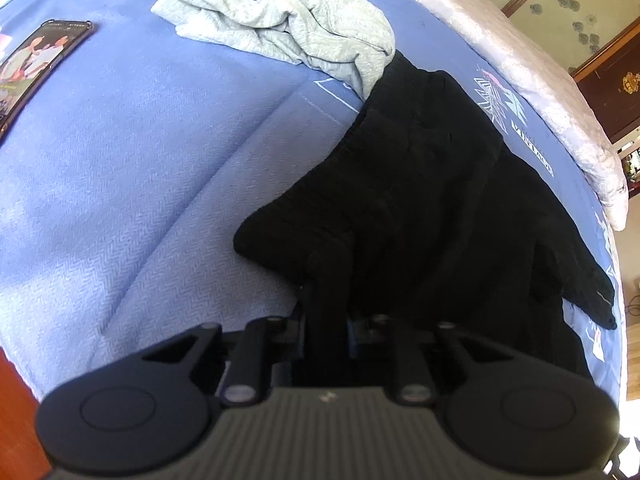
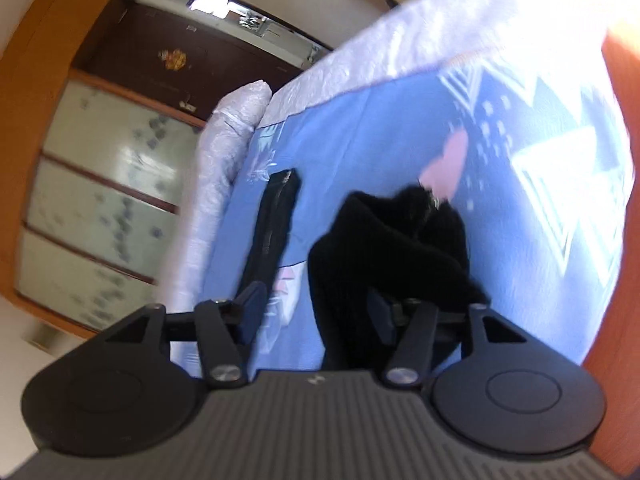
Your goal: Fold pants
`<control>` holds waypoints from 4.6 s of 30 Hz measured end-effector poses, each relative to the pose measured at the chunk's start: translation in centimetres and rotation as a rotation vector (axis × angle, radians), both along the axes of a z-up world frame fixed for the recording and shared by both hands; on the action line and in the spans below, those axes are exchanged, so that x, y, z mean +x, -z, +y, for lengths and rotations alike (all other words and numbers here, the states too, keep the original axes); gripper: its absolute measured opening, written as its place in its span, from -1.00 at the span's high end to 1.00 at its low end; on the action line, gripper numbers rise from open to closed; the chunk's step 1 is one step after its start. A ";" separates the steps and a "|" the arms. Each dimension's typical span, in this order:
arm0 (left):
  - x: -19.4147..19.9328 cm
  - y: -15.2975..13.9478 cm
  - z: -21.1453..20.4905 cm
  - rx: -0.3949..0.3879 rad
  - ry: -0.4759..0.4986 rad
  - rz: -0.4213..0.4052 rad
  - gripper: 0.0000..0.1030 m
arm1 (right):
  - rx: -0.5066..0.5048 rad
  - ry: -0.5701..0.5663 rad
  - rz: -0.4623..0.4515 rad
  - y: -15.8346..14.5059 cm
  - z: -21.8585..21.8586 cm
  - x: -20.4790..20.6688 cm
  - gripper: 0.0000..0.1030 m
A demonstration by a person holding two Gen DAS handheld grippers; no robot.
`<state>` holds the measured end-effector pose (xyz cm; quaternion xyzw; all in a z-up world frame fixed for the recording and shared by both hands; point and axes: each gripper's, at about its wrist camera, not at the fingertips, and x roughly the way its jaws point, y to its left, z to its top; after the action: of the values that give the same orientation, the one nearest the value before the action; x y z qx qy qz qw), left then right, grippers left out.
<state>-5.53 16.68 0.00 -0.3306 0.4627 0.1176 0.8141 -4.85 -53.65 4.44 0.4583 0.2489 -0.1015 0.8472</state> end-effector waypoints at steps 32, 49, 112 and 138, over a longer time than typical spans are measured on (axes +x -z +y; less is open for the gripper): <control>1.1 -0.2 -1.0 0.004 0.013 0.069 -0.13 | 0.018 -0.008 -0.028 3.6 -0.5 4.8 0.16; 0.2 -0.8 -2.9 0.063 0.062 0.094 0.34 | -0.056 0.277 -0.055 3.6 -6.1 -2.7 0.89; 29.7 -1.0 -8.7 0.781 0.590 -0.210 0.75 | -0.635 -0.129 0.422 0.4 9.5 42.1 0.81; -0.6 -5.8 -7.9 0.544 0.446 -0.289 0.73 | -0.159 0.113 0.132 0.2 -2.8 1.3 0.95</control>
<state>-6.12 8.76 5.77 -0.0065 0.3556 0.0081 0.9346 -3.53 -56.42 4.19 0.3951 0.2690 -0.1982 0.8557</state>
